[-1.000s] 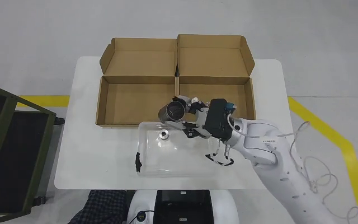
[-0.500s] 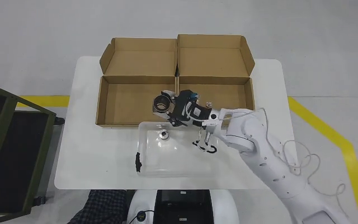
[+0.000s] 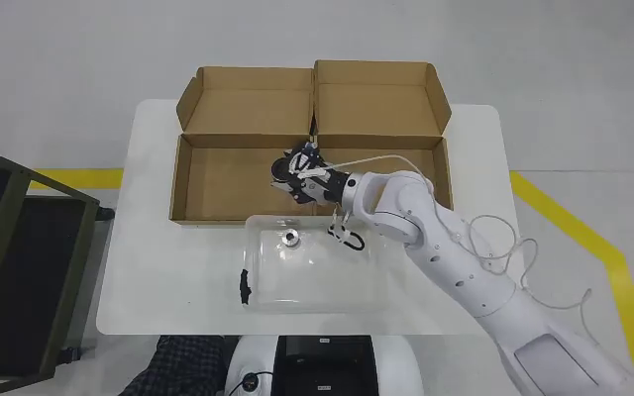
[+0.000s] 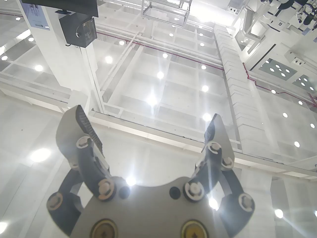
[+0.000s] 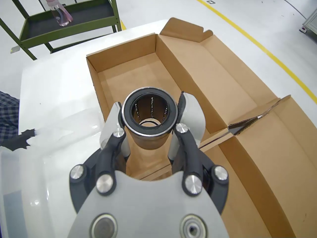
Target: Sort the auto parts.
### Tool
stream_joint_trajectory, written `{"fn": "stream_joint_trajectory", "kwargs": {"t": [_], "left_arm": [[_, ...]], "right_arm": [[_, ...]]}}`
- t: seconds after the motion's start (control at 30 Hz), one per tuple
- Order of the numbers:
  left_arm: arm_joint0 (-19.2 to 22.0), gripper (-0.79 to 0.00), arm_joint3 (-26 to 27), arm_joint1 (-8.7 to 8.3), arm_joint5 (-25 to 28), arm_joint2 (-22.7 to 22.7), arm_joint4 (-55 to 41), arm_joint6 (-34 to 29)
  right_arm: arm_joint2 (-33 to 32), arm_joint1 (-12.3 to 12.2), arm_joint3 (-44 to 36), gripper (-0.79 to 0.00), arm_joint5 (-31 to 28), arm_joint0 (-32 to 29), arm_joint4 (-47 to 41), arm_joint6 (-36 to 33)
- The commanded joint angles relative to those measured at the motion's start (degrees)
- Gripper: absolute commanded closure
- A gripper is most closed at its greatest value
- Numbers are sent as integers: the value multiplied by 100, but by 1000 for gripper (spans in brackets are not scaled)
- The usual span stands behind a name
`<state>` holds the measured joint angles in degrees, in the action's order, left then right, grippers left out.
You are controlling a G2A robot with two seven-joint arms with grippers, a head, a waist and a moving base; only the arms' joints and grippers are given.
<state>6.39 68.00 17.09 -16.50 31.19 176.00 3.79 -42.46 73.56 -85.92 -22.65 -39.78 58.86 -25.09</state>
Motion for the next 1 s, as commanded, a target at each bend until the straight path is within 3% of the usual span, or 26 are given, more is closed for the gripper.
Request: {"fn": "stream_joint_trajectory", "kwargs": {"t": [0.0,0.97], "left_arm": [[0,-785,0,0,0,0,0,0],[0,-785,0,0,0,0,0,0]], "right_arm": [[81,47,127,0,43,82,22,-66],[772,770,1885,0,163,954,-51,-364]]}}
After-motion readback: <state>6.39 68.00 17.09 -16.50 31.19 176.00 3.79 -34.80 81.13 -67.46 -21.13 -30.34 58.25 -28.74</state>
